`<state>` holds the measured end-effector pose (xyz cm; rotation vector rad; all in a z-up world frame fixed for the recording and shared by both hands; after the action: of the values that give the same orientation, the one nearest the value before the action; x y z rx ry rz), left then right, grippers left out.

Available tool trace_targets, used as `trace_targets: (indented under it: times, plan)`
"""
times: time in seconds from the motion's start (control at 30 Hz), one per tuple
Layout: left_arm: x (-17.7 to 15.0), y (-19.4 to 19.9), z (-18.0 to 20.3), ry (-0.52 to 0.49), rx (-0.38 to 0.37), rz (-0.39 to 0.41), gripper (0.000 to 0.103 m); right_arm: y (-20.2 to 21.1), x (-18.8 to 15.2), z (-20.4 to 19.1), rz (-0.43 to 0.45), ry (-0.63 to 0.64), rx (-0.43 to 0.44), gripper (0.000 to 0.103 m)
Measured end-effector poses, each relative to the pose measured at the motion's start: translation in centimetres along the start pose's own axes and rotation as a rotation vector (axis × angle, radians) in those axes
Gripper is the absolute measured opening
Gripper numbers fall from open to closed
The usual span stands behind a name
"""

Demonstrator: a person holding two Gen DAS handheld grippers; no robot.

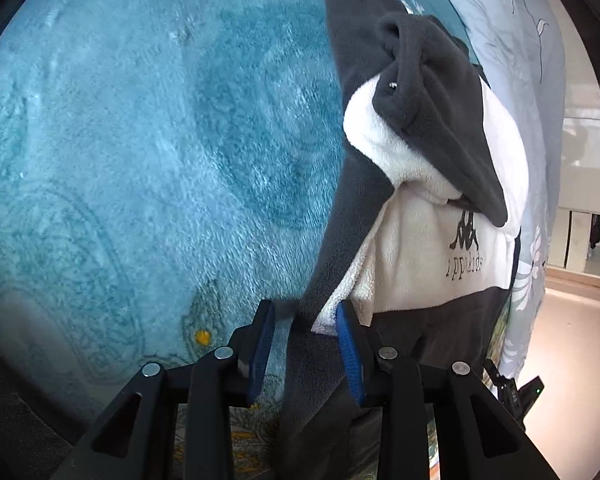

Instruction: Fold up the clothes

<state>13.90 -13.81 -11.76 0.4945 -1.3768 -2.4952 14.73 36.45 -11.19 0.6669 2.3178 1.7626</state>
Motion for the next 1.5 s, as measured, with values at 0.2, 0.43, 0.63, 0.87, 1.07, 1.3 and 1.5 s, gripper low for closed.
trace_targets:
  times: [0.2,0.43,0.63,0.87,1.07,1.3,1.5]
  plan:
    - [-0.4,-0.8,0.9,-0.037,-0.076,-0.05,0.037,0.6,-0.8,1.9,0.014,-0.083,0.162,0.09]
    - [-0.4,-1.7,1.6,0.009,-0.112,-0.083,0.04,0.2,0.1,0.7,0.027,-0.124,0.365,0.09]
    - [-0.1,-1.8,1.0,0.008,-0.104,-0.074,0.04,-0.4,-1.1,1.4,-0.024,-0.117,0.43,0.09]
    - [-0.1,-1.0,0.0,0.036,-0.112,-0.063,0.04,-0.5,-3.9,2.4,-0.076,-0.175,0.478,0.081]
    - [-0.1,0.6,0.5,0.008,-0.073,0.03,0.04,-1.2,-2.7,1.5,-0.02,-0.213,0.447,0.078]
    - [-0.1,-0.7,0.4,-0.001,-0.047,-0.035,0.04,-2.2,-3.9,0.9,-0.018,-0.243,0.484,0.028]
    - [-0.6,-1.7,0.6,-0.006,-0.058,-0.107,0.041,-2.8,-5.7,0.6,-0.042,-0.29,0.549,0.028]
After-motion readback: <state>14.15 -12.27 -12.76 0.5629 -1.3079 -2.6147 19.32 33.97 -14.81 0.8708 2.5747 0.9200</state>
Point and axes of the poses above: each gripper's, at about its wrist camera, not at the fingertips, and y roughly against the way its jaws point, z to its right, x to its top, the point moved 1 cm from there along -y, roughly the way its jaws point, and after that the axes turned 2 degrees about -z, right-handed, at the moved point
